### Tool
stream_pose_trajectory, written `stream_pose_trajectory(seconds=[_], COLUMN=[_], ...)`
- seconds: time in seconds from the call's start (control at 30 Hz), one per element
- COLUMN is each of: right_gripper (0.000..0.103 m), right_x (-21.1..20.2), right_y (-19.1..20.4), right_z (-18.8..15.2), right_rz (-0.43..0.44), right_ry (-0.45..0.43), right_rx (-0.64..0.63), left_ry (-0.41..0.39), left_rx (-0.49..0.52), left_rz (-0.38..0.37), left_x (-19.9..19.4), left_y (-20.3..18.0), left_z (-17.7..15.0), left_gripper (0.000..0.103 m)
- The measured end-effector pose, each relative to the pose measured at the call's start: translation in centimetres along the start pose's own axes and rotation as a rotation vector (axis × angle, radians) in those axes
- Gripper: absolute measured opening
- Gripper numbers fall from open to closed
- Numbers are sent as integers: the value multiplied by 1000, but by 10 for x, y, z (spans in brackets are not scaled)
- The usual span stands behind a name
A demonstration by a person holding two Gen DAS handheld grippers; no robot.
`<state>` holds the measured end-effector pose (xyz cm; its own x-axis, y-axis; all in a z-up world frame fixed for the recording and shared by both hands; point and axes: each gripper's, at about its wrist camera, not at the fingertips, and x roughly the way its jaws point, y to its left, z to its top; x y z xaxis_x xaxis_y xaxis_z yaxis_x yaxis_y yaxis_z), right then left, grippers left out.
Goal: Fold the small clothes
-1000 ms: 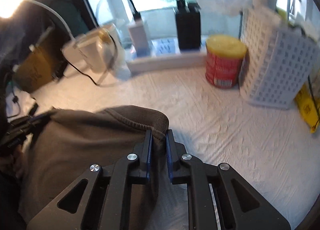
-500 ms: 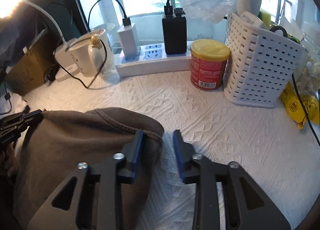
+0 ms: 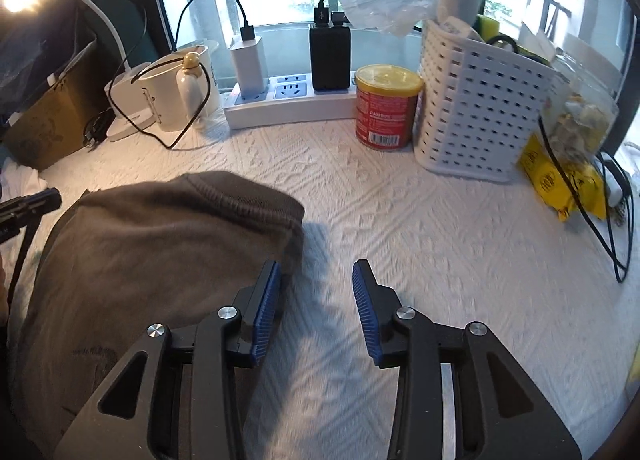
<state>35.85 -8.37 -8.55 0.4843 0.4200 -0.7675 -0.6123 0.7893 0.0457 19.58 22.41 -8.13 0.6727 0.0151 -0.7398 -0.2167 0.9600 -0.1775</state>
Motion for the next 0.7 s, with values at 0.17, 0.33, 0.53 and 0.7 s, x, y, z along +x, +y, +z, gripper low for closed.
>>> stream_pose_trajectory(seconds=[0.17, 0.33, 0.53, 0.7], right_gripper=[39, 39, 39, 39], right_x=[-16, -35, -51, -59], right_y=[4, 12, 21, 23], right_z=[-14, -25, -46, -69], right_rz=[5, 12, 19, 23], right_ry=[-6, -27, -27, -11], right_rx=[4, -1, 1, 15], left_ry=[4, 18, 62, 137], left_rx=[3, 15, 46, 76], left_rz=[-50, -101, -165, -194], left_x=[-20, -33, -42, -38], left_y=[-14, -32, -49, -57], left_z=[-14, -33, -55, -80], left_gripper=[29, 40, 40, 40])
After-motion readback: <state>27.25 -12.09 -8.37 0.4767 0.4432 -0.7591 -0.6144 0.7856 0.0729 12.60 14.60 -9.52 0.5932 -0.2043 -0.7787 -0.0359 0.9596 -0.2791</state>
